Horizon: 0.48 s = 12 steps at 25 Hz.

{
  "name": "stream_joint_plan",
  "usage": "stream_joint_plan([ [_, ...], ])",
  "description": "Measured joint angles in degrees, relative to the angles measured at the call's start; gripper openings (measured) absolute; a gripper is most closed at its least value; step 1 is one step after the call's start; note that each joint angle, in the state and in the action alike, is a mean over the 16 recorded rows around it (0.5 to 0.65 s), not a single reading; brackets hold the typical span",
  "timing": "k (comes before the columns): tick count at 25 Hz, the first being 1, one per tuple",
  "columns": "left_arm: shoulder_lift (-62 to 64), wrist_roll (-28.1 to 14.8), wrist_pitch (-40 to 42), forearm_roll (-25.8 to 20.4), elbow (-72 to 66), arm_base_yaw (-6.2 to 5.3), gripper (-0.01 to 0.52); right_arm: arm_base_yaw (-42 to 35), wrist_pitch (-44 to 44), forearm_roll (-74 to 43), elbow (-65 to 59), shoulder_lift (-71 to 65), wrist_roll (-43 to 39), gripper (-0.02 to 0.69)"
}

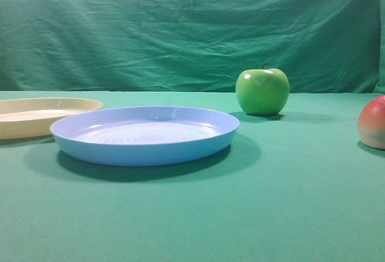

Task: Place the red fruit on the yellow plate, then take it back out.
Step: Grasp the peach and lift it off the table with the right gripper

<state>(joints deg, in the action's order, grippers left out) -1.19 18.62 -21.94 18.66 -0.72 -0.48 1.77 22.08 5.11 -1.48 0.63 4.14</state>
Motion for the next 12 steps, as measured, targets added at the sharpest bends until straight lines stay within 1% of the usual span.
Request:
stream_joint_plan([
  [7, 0.0, 0.0, 0.0, 0.0, 0.0, 0.0, 0.0, 0.0, -0.14, -0.22, 0.0, 0.0, 0.25, 0.0],
  [12, 0.0, 0.0, 0.0, 0.0, 0.0, 0.0, 0.0, 0.0, -1.8, -0.13, 0.0, 0.0, 0.66, 0.0],
])
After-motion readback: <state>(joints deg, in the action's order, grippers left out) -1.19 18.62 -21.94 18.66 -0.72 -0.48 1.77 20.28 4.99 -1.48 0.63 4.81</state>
